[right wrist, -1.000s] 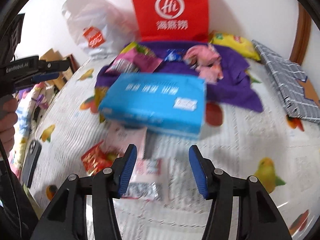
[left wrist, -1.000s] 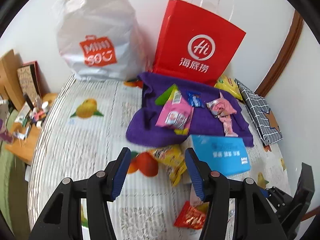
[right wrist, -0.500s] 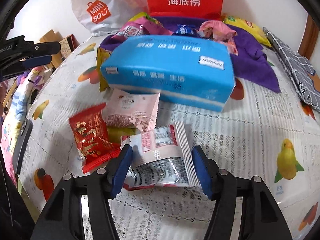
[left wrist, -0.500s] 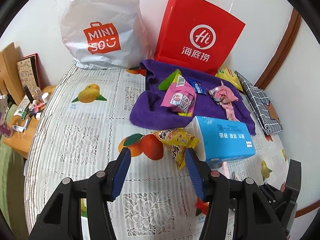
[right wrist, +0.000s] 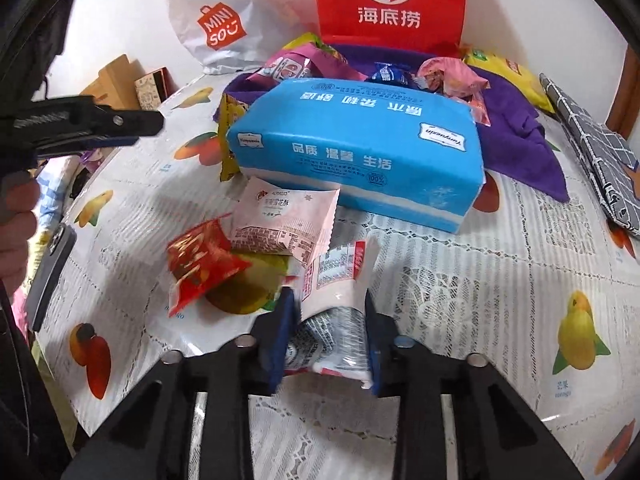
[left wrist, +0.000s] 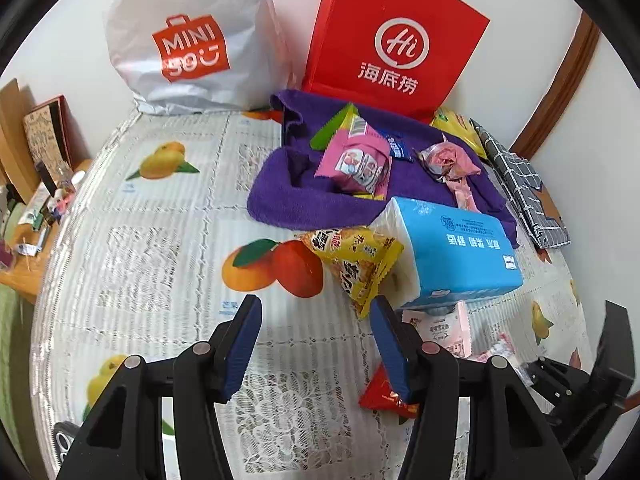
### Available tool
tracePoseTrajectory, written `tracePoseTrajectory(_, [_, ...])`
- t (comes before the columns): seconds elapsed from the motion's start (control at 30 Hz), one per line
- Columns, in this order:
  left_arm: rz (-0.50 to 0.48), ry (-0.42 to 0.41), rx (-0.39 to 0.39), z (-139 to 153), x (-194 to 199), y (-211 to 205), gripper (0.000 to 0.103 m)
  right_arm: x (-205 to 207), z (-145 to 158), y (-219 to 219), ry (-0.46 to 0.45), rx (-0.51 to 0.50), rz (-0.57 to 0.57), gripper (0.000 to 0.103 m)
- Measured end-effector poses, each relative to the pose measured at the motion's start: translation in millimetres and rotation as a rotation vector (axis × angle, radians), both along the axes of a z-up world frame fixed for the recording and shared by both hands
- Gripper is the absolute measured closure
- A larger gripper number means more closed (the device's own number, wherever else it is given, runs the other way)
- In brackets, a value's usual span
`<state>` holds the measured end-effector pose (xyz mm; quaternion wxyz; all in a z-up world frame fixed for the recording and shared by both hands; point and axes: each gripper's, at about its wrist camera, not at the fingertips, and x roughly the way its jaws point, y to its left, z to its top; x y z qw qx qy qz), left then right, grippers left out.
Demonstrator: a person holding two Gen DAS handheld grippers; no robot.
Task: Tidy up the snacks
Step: 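Grasp the white red-striped packet with the right tool, then grasp the yellow triangular packet with the left tool while the right tool holds the white packet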
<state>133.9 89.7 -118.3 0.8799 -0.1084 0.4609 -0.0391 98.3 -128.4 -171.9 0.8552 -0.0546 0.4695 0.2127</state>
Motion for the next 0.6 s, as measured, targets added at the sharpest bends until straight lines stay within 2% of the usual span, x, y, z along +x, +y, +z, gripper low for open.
tracePoseTrajectory(0.23, [-0.033,-0.001,-0.022,-7,13,-15,0.049,-4,7,-23,-0.024,0.005,-0.038,0.084])
tracePoseTrajectory(0.47, [-0.056,-0.005,0.012,-15,32,-27,0.049,2,9,-56,-0.022,0.031,-0.120,0.084])
tracePoseTrajectory(0.6, [-0.021,0.002,0.043,-21,46,-27,0.049,5,11,-68,-0.023,0.038,-0.151,0.084])
